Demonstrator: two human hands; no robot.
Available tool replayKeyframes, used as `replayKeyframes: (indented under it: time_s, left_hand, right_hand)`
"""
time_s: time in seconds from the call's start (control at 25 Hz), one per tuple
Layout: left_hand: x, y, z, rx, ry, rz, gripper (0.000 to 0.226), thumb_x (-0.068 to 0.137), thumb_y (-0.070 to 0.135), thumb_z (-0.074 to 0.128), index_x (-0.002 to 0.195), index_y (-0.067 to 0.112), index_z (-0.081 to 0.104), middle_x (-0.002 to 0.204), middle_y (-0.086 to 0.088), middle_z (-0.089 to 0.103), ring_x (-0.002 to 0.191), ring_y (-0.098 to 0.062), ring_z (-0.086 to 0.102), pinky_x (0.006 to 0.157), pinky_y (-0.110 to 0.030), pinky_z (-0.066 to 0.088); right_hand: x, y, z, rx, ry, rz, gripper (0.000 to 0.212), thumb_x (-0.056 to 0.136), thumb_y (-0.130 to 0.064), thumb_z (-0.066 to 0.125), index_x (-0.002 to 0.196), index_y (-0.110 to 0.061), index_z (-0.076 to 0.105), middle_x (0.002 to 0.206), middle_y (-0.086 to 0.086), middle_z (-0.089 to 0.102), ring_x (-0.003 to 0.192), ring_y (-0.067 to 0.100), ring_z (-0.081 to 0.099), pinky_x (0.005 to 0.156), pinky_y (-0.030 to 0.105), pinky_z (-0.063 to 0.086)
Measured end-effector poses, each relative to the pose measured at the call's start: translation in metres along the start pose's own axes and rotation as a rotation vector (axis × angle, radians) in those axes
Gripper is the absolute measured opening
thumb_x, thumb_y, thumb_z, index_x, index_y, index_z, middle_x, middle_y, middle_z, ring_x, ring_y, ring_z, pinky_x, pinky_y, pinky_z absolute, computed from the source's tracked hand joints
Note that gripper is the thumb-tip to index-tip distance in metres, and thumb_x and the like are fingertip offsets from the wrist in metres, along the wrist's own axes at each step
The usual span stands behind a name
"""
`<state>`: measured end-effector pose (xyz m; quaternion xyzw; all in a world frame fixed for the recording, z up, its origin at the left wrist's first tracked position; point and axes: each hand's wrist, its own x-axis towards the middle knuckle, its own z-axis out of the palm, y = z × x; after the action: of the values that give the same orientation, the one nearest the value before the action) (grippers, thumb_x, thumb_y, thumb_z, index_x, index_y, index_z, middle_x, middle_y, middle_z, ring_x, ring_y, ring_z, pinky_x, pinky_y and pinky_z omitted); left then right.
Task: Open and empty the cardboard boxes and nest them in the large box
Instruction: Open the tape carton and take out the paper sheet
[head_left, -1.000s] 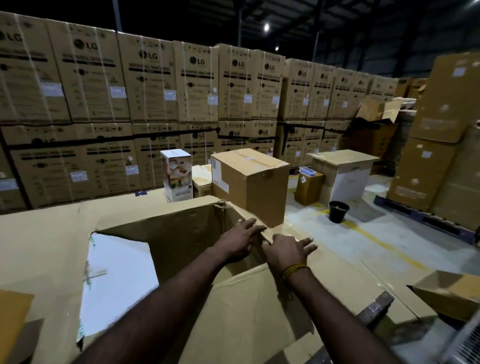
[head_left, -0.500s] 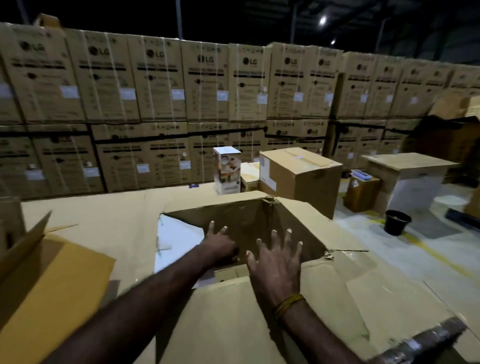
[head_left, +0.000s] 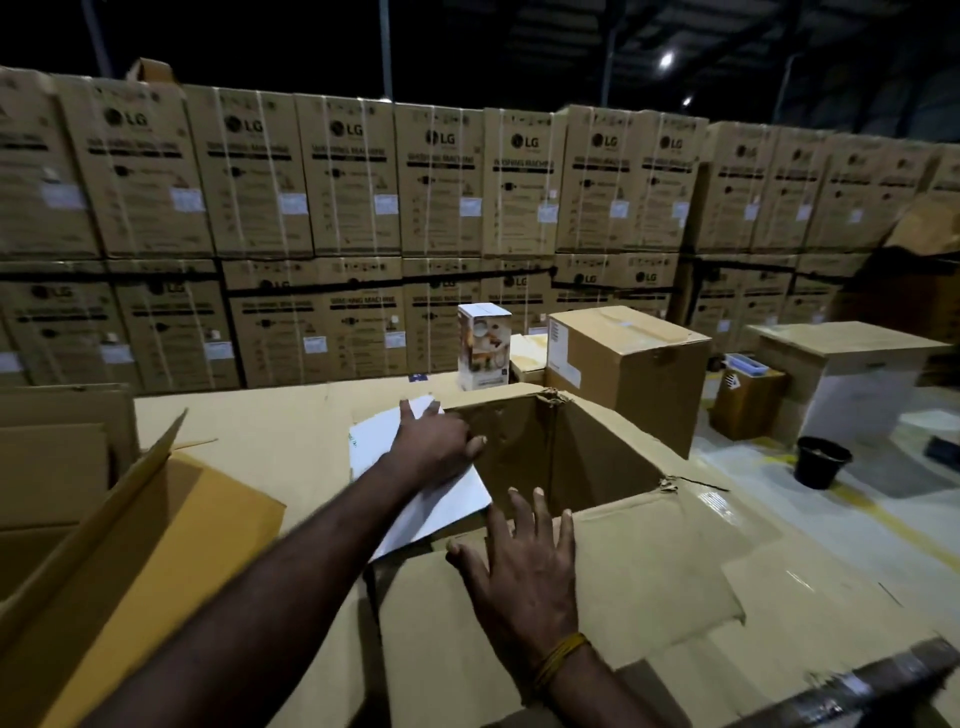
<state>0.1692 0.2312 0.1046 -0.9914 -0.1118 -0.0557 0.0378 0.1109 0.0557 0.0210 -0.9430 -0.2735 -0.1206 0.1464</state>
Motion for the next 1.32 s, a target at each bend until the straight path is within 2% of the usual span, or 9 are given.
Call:
replayKeyframes:
  time_s: [0.24, 0.44, 0.52, 0.72, 0.84, 0.92, 1.0, 1.16, 1.32]
  left_hand:
    - [-0.021, -0.003, -0.069, -0.119, -0.042, -0.127, 0.034, 0.095, 0.042, 0.045, 0.115, 0.027, 0.069, 0.133, -0.005, 0.059, 0.141, -0.031, 0.032, 0.109, -0.068, 0.023]
    - [-0.069, -0.026, -0.078, -0.222, 0.109, -0.192, 0.033, 0.093, 0.037, 0.047, 0.113, 0.026, 0.07, 0.125, -0.002, 0.065, 0.109, -0.025, 0.059, 0.091, -0.044, 0.049]
    - [-0.084, -0.043, -0.088, -0.252, 0.107, -0.249, 0.028, 0.094, 0.032, 0.053, 0.114, 0.023, 0.07, 0.118, 0.0, 0.068, 0.1, -0.022, 0.063, 0.086, -0.041, 0.055]
    - [-0.122, -0.07, -0.073, -0.247, -0.007, -0.357, 0.031, 0.09, 0.03, 0.064, 0.119, 0.02, 0.07, 0.112, -0.003, 0.071, 0.1, -0.022, 0.066, 0.088, -0.039, 0.056]
    - [-0.143, -0.071, -0.043, -0.204, -0.072, -0.515, 0.038, 0.094, 0.04, 0.056, 0.131, 0.031, 0.061, 0.139, -0.006, 0.053, 0.14, -0.042, 0.03, 0.109, -0.062, 0.029]
    - [-0.15, -0.074, -0.021, -0.198, -0.152, -0.567, 0.04, 0.096, 0.046, 0.051, 0.133, 0.034, 0.057, 0.153, -0.008, 0.037, 0.145, -0.053, 0.0, 0.107, -0.076, 0.001]
    - [-0.153, -0.072, 0.012, -0.282, -0.218, -0.599, 0.041, 0.097, 0.047, 0.045, 0.135, 0.033, 0.054, 0.155, -0.01, 0.035, 0.145, -0.053, -0.003, 0.106, -0.077, -0.006]
    - [-0.164, -0.036, 0.059, -0.58, -0.1, -0.535, 0.048, 0.102, 0.039, 0.029, 0.149, 0.029, 0.032, 0.146, -0.013, 0.049, 0.13, -0.037, 0.047, 0.107, -0.051, 0.039]
    - [-0.17, 0.012, 0.06, -0.732, 0.101, -0.571, 0.053, 0.1, 0.054, 0.032, 0.151, 0.042, 0.023, 0.148, -0.011, 0.042, 0.125, -0.032, 0.052, 0.098, -0.046, 0.047]
  right_hand:
    - [-0.012, -0.025, 0.014, 0.032, 0.159, -0.178, 0.066, 0.095, -0.064, 0.029, 0.155, -0.039, 0.02, 0.163, 0.013, 0.02, 0.143, 0.036, 0.031, 0.103, 0.065, 0.031]
    - [-0.011, -0.055, 0.026, 0.057, 0.25, -0.306, 0.082, 0.089, -0.049, 0.038, 0.158, -0.025, 0.001, 0.16, 0.011, 0.028, 0.132, 0.038, 0.05, 0.099, 0.068, 0.035]
    - [-0.011, -0.06, 0.032, 0.035, 0.246, -0.347, 0.075, 0.094, -0.051, 0.035, 0.158, -0.03, 0.004, 0.153, 0.014, 0.042, 0.126, 0.043, 0.054, 0.095, 0.072, 0.037]
    - [-0.01, -0.067, 0.044, 0.015, 0.175, -0.397, 0.091, 0.086, -0.039, 0.069, 0.156, -0.04, 0.012, 0.138, 0.014, 0.057, 0.124, 0.042, 0.056, 0.102, 0.071, 0.035]
    - [-0.013, -0.061, 0.048, -0.004, 0.158, -0.414, 0.059, 0.098, -0.046, 0.038, 0.155, -0.039, 0.022, 0.141, 0.01, 0.054, 0.129, 0.036, 0.052, 0.108, 0.067, 0.022]
    - [-0.013, -0.053, 0.048, 0.002, 0.135, -0.44, 0.053, 0.102, -0.048, 0.024, 0.153, -0.037, 0.027, 0.145, 0.008, 0.05, 0.134, 0.033, 0.048, 0.109, 0.063, 0.016]
    - [-0.014, -0.043, 0.047, 0.029, 0.144, -0.474, 0.051, 0.104, -0.047, 0.017, 0.151, -0.036, 0.032, 0.149, 0.008, 0.046, 0.138, 0.03, 0.044, 0.112, 0.058, 0.015]
    - [-0.01, -0.022, 0.043, 0.068, 0.136, -0.459, 0.049, 0.103, -0.046, 0.021, 0.15, -0.039, 0.032, 0.154, 0.009, 0.04, 0.144, 0.029, 0.035, 0.117, 0.052, 0.012]
    - [0.0, 0.013, 0.032, 0.091, 0.089, -0.348, 0.056, 0.097, -0.063, 0.022, 0.146, -0.04, 0.039, 0.158, 0.014, 0.032, 0.147, 0.035, 0.026, 0.118, 0.058, 0.013]
